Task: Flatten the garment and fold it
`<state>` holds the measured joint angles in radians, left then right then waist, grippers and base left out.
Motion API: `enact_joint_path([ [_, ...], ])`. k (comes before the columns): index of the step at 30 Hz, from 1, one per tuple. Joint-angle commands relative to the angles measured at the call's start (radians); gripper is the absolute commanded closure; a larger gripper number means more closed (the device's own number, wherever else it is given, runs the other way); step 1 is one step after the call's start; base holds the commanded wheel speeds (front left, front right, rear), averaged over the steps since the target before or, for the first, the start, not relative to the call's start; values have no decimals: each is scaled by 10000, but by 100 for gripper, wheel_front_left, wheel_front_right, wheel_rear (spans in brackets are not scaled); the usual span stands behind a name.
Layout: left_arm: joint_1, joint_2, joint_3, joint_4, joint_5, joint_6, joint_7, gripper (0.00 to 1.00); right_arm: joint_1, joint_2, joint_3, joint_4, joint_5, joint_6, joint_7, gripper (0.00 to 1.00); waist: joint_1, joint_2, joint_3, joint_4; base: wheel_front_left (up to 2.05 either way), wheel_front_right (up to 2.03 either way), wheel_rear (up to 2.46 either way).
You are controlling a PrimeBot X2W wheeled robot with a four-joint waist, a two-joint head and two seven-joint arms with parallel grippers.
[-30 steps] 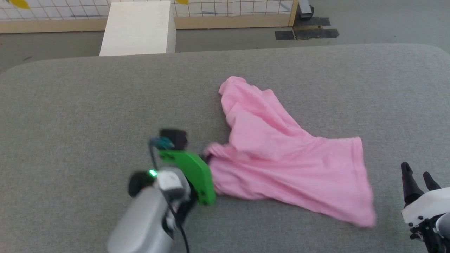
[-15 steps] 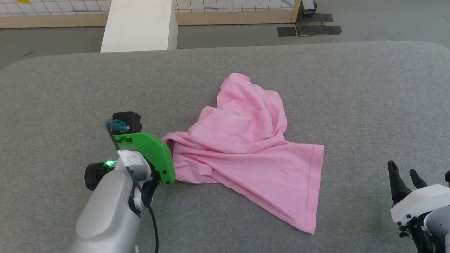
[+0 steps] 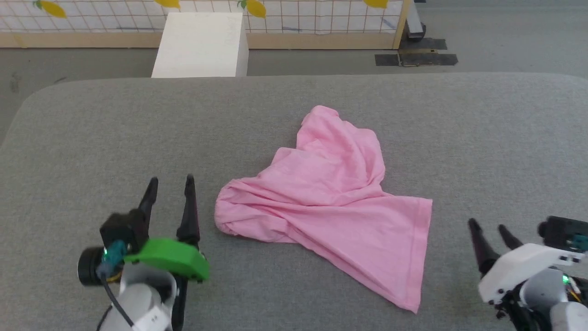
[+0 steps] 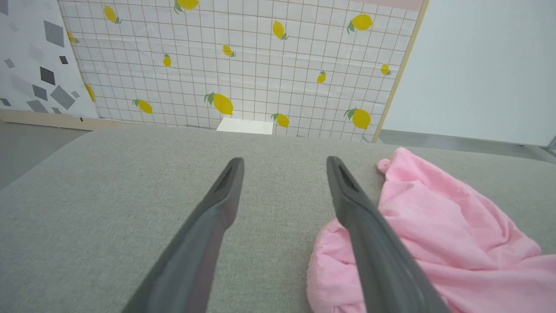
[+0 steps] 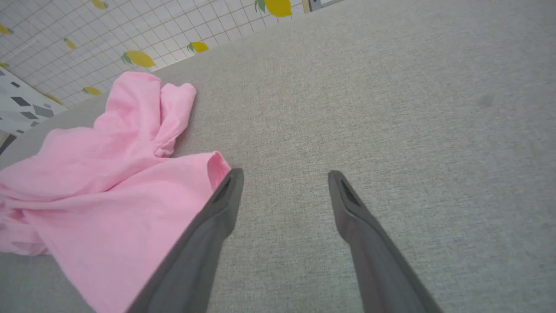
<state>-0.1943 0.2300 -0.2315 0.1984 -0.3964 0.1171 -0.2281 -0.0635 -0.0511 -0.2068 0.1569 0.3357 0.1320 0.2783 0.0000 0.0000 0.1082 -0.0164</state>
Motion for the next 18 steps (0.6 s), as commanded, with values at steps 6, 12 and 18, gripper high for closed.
enact_joint_path([
  [6, 830, -399, 120, -452, 181, 263, -299, 0, -902, 9, 915, 418, -1097, -13, 1773, 0, 0, 0, 237, 392, 0, 0, 0],
  [12, 598, -615, 40, -580, 289, 136, -325, 0, -2032, 9, 1535, 1430, -2487, -13, 3351, 0, 0, 0, 772, 868, 0, 0, 0],
  [18, 199, -784, -36, -530, 415, -21, -333, 0, -2582, 9, 1201, 2316, -3059, -13, 4335, 73, 0, 0, 1259, 1288, 0, 0, 0],
])
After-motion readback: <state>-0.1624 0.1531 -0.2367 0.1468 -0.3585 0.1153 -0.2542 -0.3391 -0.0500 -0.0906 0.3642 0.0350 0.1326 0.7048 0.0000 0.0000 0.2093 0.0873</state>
